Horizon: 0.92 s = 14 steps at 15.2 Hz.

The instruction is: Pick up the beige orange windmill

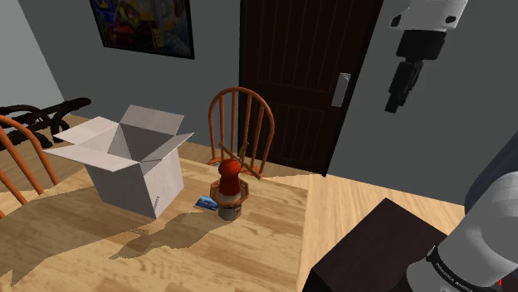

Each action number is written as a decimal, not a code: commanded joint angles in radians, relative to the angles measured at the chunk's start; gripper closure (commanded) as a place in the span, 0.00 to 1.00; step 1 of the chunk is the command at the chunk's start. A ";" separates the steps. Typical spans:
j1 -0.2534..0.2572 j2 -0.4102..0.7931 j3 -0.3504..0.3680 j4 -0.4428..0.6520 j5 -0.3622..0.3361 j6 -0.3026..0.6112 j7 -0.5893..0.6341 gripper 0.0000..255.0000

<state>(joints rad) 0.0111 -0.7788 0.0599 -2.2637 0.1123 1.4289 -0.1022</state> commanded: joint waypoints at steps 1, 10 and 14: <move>0.000 0.000 0.000 0.000 0.000 0.000 0.000 0.00; 0.006 0.039 0.191 -0.161 0.127 0.333 0.235 0.00; 0.000 0.109 0.285 -0.188 0.164 0.491 0.339 0.00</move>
<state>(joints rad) 0.0141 -0.6891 0.3234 -2.4489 0.2685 1.8795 0.2106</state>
